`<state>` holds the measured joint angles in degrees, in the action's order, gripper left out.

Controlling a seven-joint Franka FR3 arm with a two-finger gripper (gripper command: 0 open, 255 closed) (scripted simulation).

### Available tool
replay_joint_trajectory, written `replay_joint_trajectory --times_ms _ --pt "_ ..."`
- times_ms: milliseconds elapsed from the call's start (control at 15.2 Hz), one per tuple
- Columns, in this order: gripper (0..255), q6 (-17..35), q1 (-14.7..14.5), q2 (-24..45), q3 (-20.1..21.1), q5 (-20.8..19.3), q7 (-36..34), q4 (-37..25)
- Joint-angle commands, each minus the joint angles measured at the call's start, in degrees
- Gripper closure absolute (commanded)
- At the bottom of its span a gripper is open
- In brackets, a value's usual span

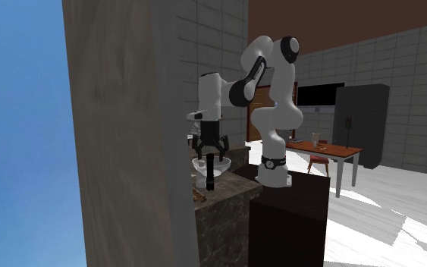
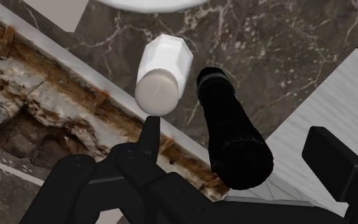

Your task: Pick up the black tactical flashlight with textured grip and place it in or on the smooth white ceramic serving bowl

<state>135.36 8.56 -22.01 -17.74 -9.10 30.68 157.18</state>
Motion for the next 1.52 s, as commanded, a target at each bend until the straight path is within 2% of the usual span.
replay_joint_trajectory --times_ms 0,396,462,1056,1452 --pt "0 0.52 -0.08 0.36 -0.01 0.06 -0.04 0.15" --pt "0 0.52 -0.08 0.35 -0.02 0.06 -0.03 0.15" --pt "255 0.52 -0.08 0.35 -0.02 0.06 -0.03 0.15" --pt "255 0.52 -0.08 0.36 -0.01 0.06 -0.04 0.14" --pt "255 -5.49 0.18 -3.52 0.81 -0.07 -0.39 -2.02"
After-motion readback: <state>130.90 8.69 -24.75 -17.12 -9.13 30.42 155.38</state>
